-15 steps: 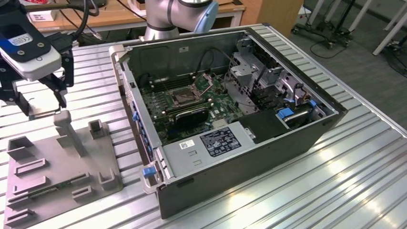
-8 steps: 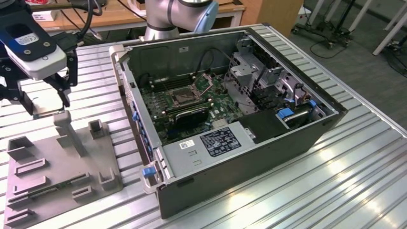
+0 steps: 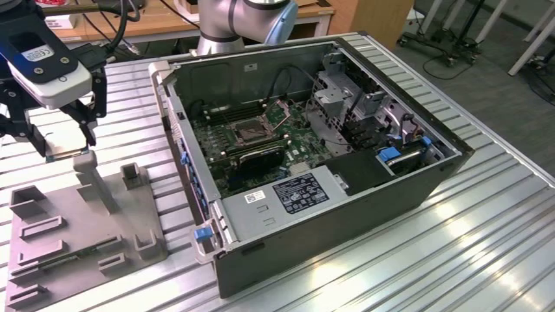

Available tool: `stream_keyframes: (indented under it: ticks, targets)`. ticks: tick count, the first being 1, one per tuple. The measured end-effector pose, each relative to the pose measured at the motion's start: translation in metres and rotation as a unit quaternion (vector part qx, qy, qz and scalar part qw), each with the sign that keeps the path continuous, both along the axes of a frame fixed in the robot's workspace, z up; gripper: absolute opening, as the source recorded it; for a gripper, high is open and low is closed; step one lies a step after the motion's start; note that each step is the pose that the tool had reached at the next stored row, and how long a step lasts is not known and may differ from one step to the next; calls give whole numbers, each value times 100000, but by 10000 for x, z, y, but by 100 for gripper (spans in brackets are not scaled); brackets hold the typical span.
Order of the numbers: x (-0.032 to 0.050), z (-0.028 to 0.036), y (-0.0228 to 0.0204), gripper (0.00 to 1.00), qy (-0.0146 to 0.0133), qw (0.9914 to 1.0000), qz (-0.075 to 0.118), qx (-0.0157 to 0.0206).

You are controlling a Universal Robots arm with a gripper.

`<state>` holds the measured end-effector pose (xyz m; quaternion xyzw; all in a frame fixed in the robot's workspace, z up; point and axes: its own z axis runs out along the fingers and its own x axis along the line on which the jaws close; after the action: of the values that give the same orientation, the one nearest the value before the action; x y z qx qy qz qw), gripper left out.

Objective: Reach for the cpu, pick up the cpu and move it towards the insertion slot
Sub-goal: 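Pick up the cpu and move it towards the insertion slot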

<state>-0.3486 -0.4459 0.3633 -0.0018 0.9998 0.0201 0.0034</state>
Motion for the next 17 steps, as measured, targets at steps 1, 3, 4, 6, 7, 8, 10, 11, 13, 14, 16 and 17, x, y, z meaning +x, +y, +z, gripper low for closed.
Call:
stream_keyframes:
  ticks: [1,3,4,6,7,8,10,11,13,14,16,17]
  targets:
    - [0,0,0,55,-1,100000,1,1]
    - [0,0,0,55,1,100000,-1,0]
    - [2,0,0,55,-2,100000,0,1]
    - [13,0,0,55,1,100000,7,0]
    - [24,0,-1,55,7,100000,5,-5]
    - [43,0,0,55,-3,100000,2,3]
    - [78,0,0,55,0,100000,1,1]
    - [91,-1,0,55,-5,100000,4,4]
    - [107,0,0,55,3,100000,0,-5]
    - [112,-1,0,55,-3,100000,-2,1]
    - [112,8,2,55,-138,100000,-8,-10]
    - [113,17,3,55,-394,99999,-3,-6]
